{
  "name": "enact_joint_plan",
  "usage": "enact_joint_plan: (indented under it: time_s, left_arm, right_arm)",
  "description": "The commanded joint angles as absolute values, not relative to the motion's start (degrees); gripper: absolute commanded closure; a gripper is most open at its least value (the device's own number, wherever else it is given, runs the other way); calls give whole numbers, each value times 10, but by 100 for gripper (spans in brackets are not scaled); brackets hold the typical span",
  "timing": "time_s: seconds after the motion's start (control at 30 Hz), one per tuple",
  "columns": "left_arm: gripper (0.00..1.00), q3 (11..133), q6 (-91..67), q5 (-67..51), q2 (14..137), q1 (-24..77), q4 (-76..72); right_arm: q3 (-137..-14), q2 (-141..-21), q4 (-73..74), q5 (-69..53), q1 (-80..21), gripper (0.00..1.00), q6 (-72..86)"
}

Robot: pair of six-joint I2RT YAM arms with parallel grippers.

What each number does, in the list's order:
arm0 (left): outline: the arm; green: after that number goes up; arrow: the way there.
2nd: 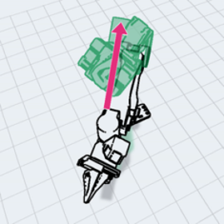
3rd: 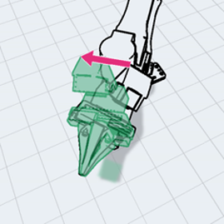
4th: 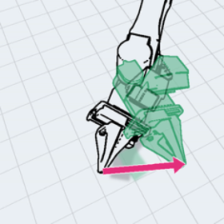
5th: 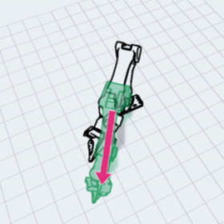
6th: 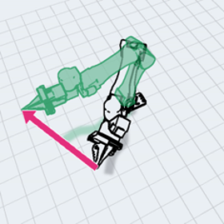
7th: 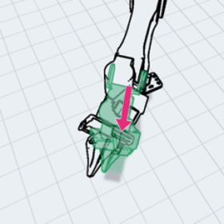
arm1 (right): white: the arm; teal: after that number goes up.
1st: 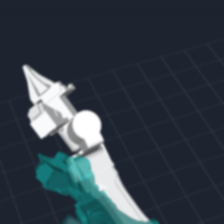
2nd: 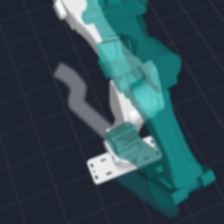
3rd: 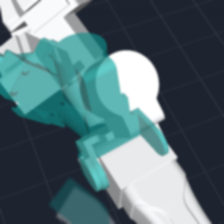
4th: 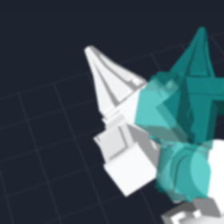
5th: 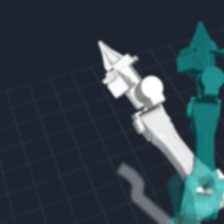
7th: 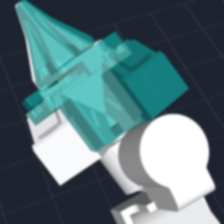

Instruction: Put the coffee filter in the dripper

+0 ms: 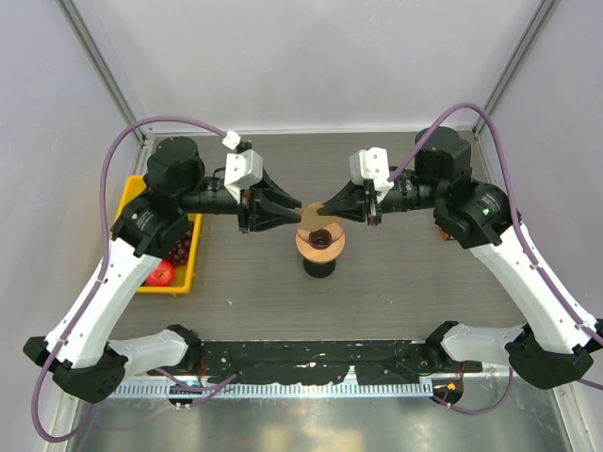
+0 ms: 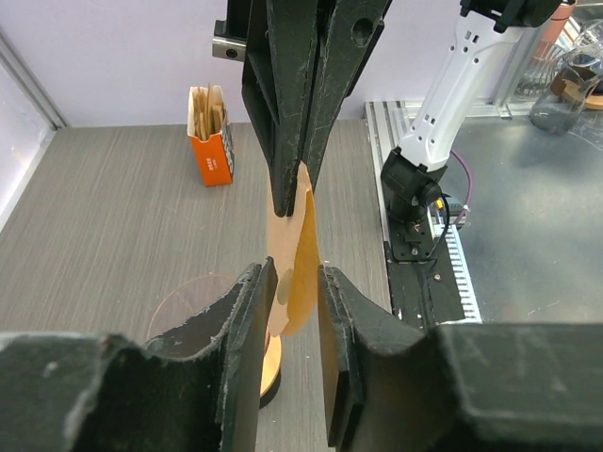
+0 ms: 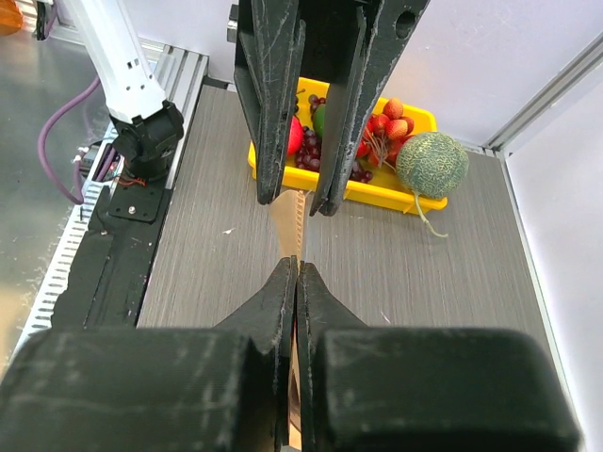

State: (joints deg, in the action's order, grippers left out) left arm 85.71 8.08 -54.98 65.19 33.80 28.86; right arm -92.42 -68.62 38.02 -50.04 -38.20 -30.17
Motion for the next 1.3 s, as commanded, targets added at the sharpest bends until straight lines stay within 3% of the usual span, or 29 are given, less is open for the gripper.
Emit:
enact_joint_plan:
  time_s: [0.0, 0.4, 0.7, 1.0, 1.1, 1.27]
  left_arm:
    - [69, 879, 96, -550, 653, 343, 295]
    - [88, 875, 108, -567, 655, 345, 306]
    - [88, 875, 129, -569, 655, 345, 311]
    - [97, 873, 134, -604, 653, 345, 313]
    - [94, 869, 134, -592, 650, 345, 312]
    - [78, 863, 119, -575, 650, 349, 305]
  right_arm:
    - [-937, -677, 370, -503, -388, 95, -313]
    - [-937, -672, 377, -520, -390, 95, -333]
    - [-948, -678, 399, -544, -395, 95, -347]
    - [-954, -686, 399, -543, -398, 95, -350]
    - [-953, -686, 390, -536, -399, 95, -345]
    - [-952, -688, 381, -527, -400, 95, -341]
